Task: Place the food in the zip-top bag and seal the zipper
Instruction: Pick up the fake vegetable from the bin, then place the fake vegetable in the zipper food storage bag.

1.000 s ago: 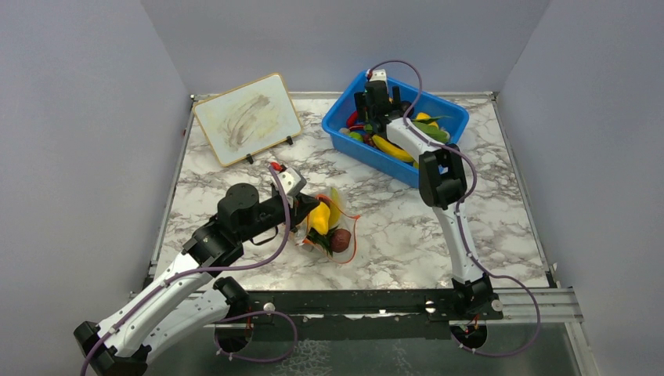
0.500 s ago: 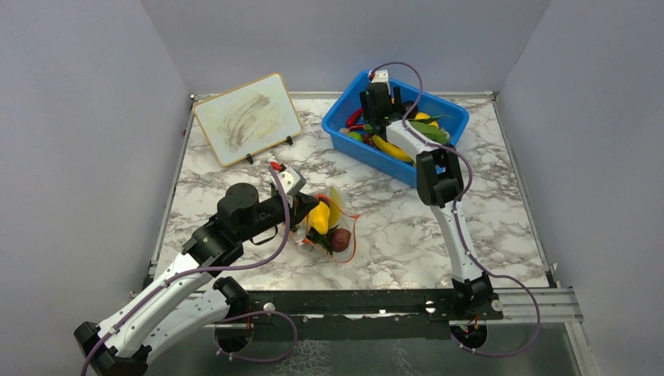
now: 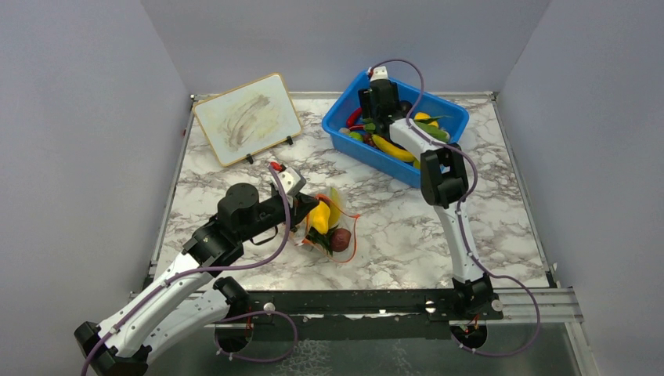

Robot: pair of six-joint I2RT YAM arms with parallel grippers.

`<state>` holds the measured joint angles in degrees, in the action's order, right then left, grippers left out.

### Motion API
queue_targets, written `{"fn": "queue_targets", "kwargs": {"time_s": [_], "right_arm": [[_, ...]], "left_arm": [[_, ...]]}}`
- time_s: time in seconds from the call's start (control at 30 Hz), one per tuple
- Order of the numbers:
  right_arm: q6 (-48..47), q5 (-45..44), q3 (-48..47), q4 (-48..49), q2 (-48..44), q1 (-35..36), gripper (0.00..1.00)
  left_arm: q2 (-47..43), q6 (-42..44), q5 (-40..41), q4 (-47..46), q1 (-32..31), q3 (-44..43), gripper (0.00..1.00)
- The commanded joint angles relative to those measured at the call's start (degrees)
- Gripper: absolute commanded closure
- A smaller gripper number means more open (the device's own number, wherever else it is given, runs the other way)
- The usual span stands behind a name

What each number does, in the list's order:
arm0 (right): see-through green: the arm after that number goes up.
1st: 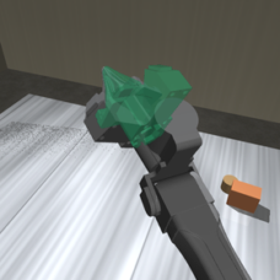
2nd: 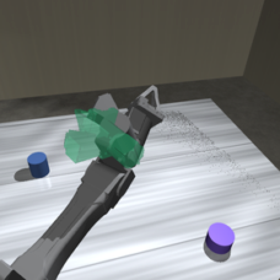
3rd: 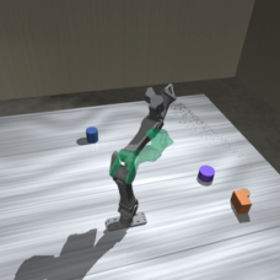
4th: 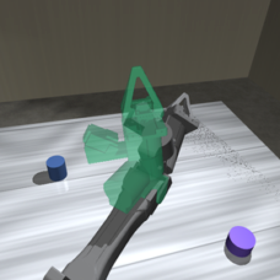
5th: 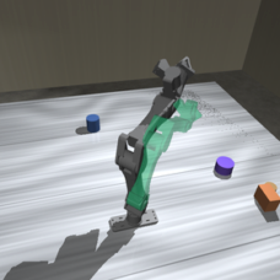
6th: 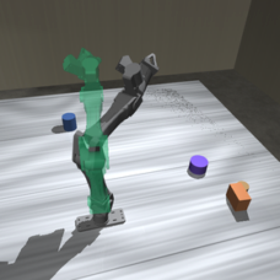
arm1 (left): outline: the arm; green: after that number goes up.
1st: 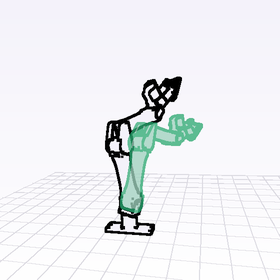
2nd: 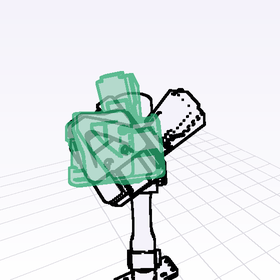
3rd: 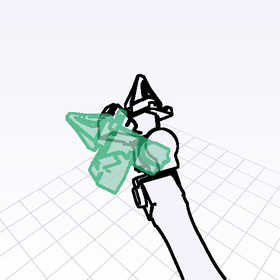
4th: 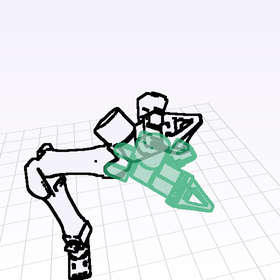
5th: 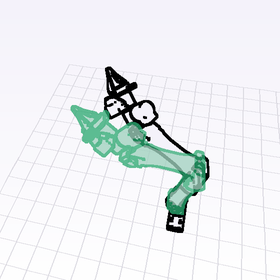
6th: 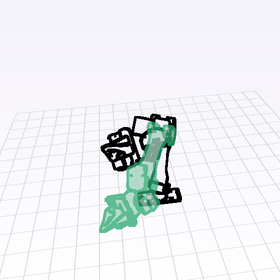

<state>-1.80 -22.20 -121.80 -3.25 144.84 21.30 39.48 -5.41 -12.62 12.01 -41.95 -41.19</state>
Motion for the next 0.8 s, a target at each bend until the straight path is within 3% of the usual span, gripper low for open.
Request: {"fn": "queue_targets", "kwargs": {"time_s": [0.0,0.47,0.77], "right_arm": [[0.58,4.49,2.01,1.13,-8.48,-0.24,0.46],[5.76,16.15,27.54,2.82,-31.66,-0.21,0.49],[7.68,22.13,39.14,-1.63,-45.34,-0.21,0.49]], "left_arm": [[-0.52,0.09,-0.24,-1.28,0.38,0.70,1.00],[0.75,-0.36,1.02,-1.28,0.56,1.09,1.00],[0.51,-1.01,1.35,-1.55,0.56,1.28,1.00]]}}
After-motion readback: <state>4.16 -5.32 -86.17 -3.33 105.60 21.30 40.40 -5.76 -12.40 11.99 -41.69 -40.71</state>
